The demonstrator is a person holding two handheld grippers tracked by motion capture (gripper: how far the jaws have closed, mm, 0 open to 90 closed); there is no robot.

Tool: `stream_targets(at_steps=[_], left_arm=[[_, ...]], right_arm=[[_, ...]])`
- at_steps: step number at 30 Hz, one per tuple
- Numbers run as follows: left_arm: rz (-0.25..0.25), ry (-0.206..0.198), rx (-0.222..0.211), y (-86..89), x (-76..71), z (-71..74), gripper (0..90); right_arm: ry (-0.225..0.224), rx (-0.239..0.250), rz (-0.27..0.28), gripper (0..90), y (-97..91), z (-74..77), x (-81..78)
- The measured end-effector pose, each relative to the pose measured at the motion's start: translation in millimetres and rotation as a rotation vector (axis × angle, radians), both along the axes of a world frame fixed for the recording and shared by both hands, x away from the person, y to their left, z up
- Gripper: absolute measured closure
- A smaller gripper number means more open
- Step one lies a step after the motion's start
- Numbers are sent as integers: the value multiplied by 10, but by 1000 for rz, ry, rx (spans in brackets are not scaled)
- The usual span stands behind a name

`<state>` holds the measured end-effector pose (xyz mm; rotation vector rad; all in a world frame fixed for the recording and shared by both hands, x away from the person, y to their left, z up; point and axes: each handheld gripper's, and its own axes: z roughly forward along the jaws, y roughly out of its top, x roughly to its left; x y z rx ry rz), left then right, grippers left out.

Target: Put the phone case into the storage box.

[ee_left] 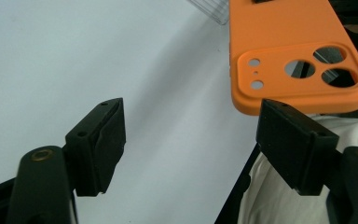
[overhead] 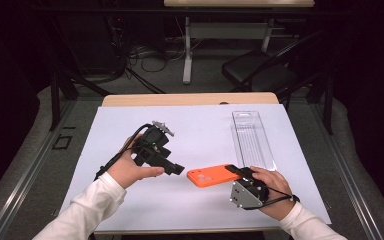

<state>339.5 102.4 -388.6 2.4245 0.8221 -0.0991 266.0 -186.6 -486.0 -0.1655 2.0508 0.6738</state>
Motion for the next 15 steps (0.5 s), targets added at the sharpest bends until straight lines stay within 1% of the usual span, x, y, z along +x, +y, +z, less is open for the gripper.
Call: stream_targets(at_steps=[1,2,3,4,5,6,8,10,12,14,15], left_arm=[[-2,2,0,9,0,-3,247],[-4,4,-6,17,2,-6,247],[-3,5,-12,29,2,-3,247],[-4,3,-16,33,-1,-1,247],[-9,-1,-18,44,-2,5,249],[-11,0,-21,49,-5,7,257],[-17,-4,-23,56,-14,6,259],[-24,-17,-22,61,-24,11,265],[-28,-34,-35,61,-42,14,279],[-39,-41,-35,63,-55,13,298],[-49,-45,-28,68,-57,12,299]], right_arm=[[15,3,-13,865,-6,3,-7],[31,21,-17,866,-11,-6,-5],[35,22,-12,866,-14,4,3],[50,45,-1,865,-17,1,20],[74,51,-22,866,-24,2,7],[80,59,-14,866,-29,15,20],[107,92,-17,865,-39,25,24],[129,114,-15,865,-46,35,32],[158,143,-15,866,-50,41,45],[186,168,-12,866,-54,45,58],[202,188,-10,866,-54,42,65]])
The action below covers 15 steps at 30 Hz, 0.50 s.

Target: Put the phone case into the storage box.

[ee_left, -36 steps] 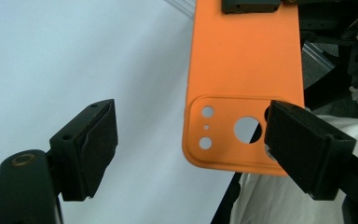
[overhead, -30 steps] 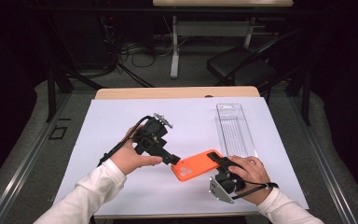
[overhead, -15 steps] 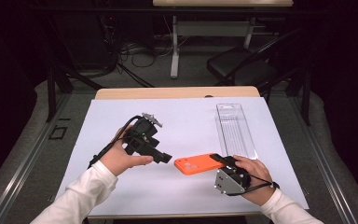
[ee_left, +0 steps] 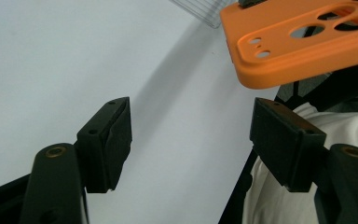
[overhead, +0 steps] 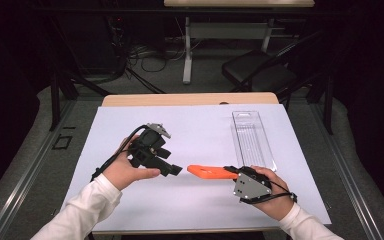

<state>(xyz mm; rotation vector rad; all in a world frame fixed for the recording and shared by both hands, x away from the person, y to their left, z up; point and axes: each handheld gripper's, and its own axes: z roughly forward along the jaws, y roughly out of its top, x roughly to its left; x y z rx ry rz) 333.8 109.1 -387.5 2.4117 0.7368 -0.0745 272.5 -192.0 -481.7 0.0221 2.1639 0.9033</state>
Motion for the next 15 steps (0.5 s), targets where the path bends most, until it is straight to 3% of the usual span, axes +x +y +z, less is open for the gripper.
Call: stream_targets(at_steps=[11,15], left_arm=[[-18,-36,-34,-36,-49,-45,386],[-25,-24,-52,-70,-50,-64,401]], right_arm=[[122,152,2,866,-34,11,70],[146,186,8,866,-18,2,86]])
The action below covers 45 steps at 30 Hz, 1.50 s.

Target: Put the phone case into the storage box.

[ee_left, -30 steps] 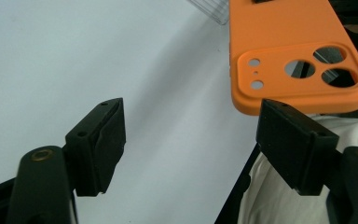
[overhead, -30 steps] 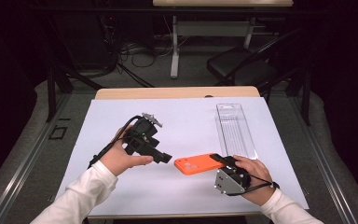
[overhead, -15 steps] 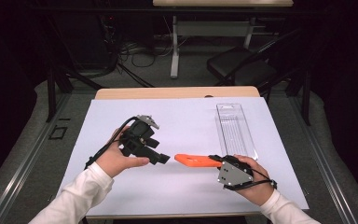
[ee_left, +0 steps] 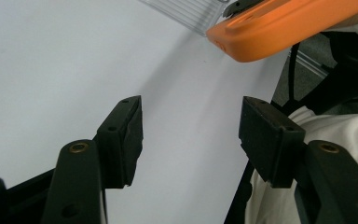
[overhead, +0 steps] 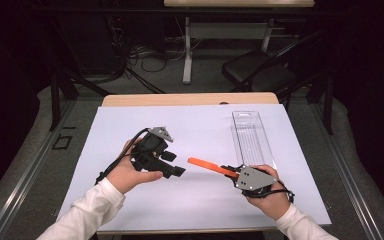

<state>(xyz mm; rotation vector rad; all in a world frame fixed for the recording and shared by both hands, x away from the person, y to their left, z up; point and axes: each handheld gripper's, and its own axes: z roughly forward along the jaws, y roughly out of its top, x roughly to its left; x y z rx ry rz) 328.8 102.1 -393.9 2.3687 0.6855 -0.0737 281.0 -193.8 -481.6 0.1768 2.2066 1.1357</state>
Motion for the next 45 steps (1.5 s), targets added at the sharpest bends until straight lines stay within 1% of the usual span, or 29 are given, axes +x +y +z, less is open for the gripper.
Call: stream_targets(at_steps=[1,4,6,10,12,15,17,18,19,22,24,27,31,32,34,36,40,41,42,43,45], left_arm=[[0,11,-3,-8,2,-5,401],[-20,29,-30,-32,9,-30,401],[-25,35,-31,-48,12,-41,400],[-30,48,-55,-74,21,-54,399],[-30,51,-58,-86,27,-56,399],[-24,31,-70,-98,35,-57,401],[-26,16,-77,-104,35,-55,422],[-35,8,-84,-103,37,-56,439],[-25,-8,-84,-107,26,-56,457],[-26,-16,-94,-103,23,-68,487],[-28,-24,-110,-95,19,-81,513],[-18,-38,-128,-76,14,-98,554],[-6,-60,-131,-58,7,-105,554],[2,-74,-131,-55,2,-103,554],[-3,-67,-148,-53,-3,-97,552],[-11,-69,-161,-57,-11,-96,552],[4,-95,-161,-64,-21,-99,547],[7,-97,-165,-62,-18,-98,541],[4,-92,-182,-57,-15,-95,540],[3,-96,-195,-50,-7,-94,542],[3,-98,-201,-43,1,-86,552]], right_arm=[[6,8,0,866,3,-3,3],[19,23,1,866,7,-7,12],[34,37,5,866,6,-17,18],[53,55,4,866,6,-34,30],[61,67,7,866,7,-38,40],[72,78,9,866,14,-41,54],[77,89,11,866,18,-44,65],[81,92,10,865,19,-44,69],[85,99,11,866,20,-45,73],[92,117,11,866,22,-51,86],[99,130,10,866,23,-57,91],[102,137,8,865,24,-63,95],[101,147,6,865,25,-66,100],[101,153,5,866,24,-66,102],[103,159,1,866,17,-60,104],[103,167,1,866,10,-59,112],[106,173,-2,865,14,-73,112],[108,174,-1,865,16,-77,110],[110,178,3,865,22,-84,110],[110,174,2,865,22,-87,108],[115,177,3,865,25,-96,107]])
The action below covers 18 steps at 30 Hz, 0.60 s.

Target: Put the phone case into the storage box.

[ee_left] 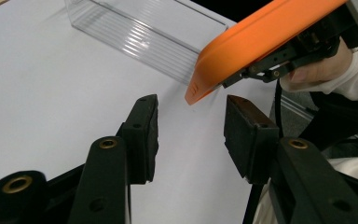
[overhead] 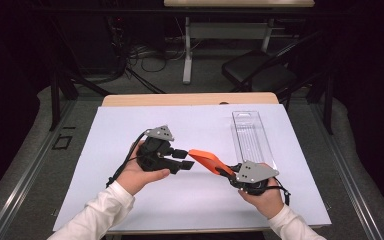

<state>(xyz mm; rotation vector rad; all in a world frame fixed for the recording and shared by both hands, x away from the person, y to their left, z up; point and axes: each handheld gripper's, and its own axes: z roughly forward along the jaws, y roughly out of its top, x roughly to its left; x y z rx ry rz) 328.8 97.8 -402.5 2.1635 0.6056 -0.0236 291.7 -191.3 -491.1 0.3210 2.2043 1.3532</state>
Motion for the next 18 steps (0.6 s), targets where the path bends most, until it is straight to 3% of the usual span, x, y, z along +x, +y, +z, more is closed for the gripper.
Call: stream_targets(at_steps=[8,18], left_arm=[[0,-16,-16,-45,-32,7,577],[-20,-71,5,-100,-55,4,660]], right_arm=[[5,5,5,865,22,-19,-2],[11,3,14,865,49,-32,-16]])
